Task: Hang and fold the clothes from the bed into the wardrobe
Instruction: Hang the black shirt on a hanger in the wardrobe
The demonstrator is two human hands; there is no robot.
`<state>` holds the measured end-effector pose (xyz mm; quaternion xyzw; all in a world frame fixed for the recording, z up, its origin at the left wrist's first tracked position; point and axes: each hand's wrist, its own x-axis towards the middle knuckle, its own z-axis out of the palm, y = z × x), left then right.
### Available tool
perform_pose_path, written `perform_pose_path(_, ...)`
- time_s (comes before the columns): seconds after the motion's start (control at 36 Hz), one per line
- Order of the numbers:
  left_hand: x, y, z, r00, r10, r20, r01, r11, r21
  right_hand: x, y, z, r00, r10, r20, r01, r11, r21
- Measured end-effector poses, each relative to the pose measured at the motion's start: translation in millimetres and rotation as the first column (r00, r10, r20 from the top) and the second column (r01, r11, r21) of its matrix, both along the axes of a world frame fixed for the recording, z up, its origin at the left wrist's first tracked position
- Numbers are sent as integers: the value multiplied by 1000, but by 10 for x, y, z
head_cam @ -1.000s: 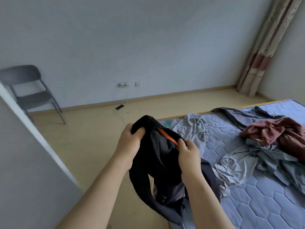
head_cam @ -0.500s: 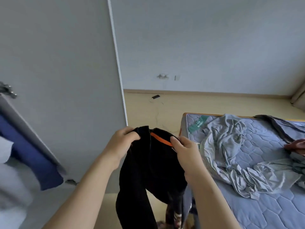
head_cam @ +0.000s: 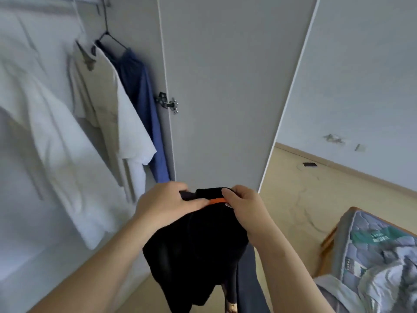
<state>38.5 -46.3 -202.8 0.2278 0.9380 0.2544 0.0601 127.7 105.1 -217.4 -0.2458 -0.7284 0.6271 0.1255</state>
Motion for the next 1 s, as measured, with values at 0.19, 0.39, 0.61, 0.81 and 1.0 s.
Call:
perform_pose_path(0.19,-250,-843,164,917,233,-324,-288,949,-132,-344,-489,2,944,329,29,-330,936,126)
perform_pose_path(0.39,-491,-1632,285,720,646,-251,-538,750,385,-905,-913,-64,930,355,99,-349,764,542)
perform_pose_path(0.61,-926,-2530,419,537,808,-245,-648,580,493,-1682,-1621,-44,943,332,19,-287,785,549)
perform_pose_path(0.81,-1268,-3189,354,554,832,28,-657,417,628,-2256,-2273,128,924,370,-100,-302,864,402)
perform_pose_path(1.0,-1508,-3754,346,524,744,415,-610,-13,793,-2627,-2880,199,891,415,-186,-358,892,275)
